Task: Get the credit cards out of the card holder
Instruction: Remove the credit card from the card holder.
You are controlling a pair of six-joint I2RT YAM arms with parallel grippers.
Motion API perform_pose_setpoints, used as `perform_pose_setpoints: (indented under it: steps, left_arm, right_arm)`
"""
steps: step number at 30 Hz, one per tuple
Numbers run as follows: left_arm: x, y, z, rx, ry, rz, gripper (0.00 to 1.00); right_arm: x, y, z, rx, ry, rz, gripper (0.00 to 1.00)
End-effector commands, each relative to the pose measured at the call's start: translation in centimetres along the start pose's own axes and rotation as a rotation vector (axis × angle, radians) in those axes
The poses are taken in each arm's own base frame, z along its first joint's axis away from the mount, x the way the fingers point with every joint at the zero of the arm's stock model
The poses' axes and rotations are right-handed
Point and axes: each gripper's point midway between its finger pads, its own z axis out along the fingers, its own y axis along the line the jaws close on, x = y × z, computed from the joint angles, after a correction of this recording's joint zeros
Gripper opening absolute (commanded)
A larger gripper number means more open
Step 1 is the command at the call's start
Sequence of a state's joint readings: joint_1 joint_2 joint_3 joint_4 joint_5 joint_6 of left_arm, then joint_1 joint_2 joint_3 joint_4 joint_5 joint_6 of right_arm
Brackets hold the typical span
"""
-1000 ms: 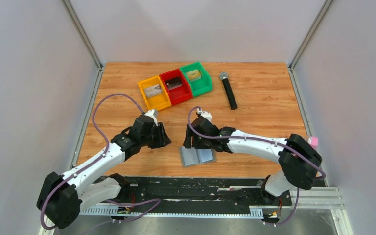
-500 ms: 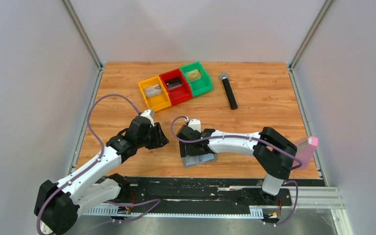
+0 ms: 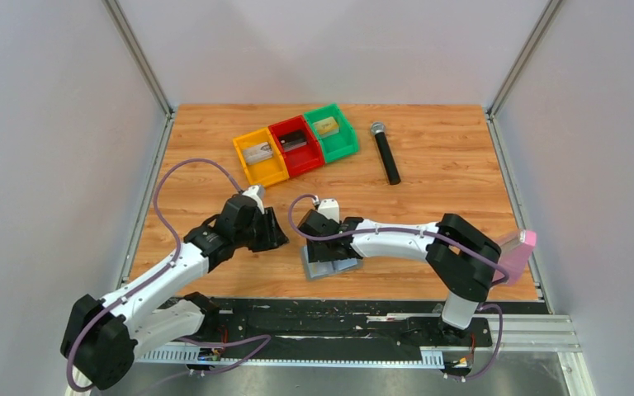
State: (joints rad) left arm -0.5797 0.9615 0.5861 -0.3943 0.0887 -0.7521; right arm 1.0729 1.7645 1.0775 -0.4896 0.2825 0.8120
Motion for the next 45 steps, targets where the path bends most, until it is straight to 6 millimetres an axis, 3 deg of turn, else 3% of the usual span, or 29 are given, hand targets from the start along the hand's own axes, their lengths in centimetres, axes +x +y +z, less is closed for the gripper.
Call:
perform_pose_setpoints:
  steps: [1, 8, 18, 28, 37, 45]
  left_arm:
    - [0.1, -1.7, 1.1, 0.093, 0.045, 0.037, 0.48]
    - [2.5, -2.7, 3.8, 0.167, 0.201, 0.04, 0.41]
    - [1.9, -5.3, 6.0, 0.295, 0.224, 0.028, 0.36]
    - [2.9, -4.7, 8.5, 0.257, 0.305, -0.011, 0.32]
    - [3.3, -6.6, 9.2, 0.345, 0.334, -0.015, 0.31]
    - [3.3, -8.8, 8.6, 0.479, 0.34, -0.06, 0.32]
  right_arm:
    - [-0.3, 0.4, -0.3, -0.047, -0.032, 0.03, 0.49]
    - [-1.2, 0.9, -1.0, -0.194, -0.068, 0.12, 0.42]
    - [-1.7, 1.1, -2.1, -0.417, -0.108, 0.227, 0.37]
    - [-1.6, 0.6, -2.5, -0.517, -0.092, 0.279, 0.35]
    - [-1.7, 0.6, -2.6, -0.539, -0.088, 0.284, 0.37]
    - [-2.5, 0.1, -3.4, -0.513, -0.116, 0.272, 0.49]
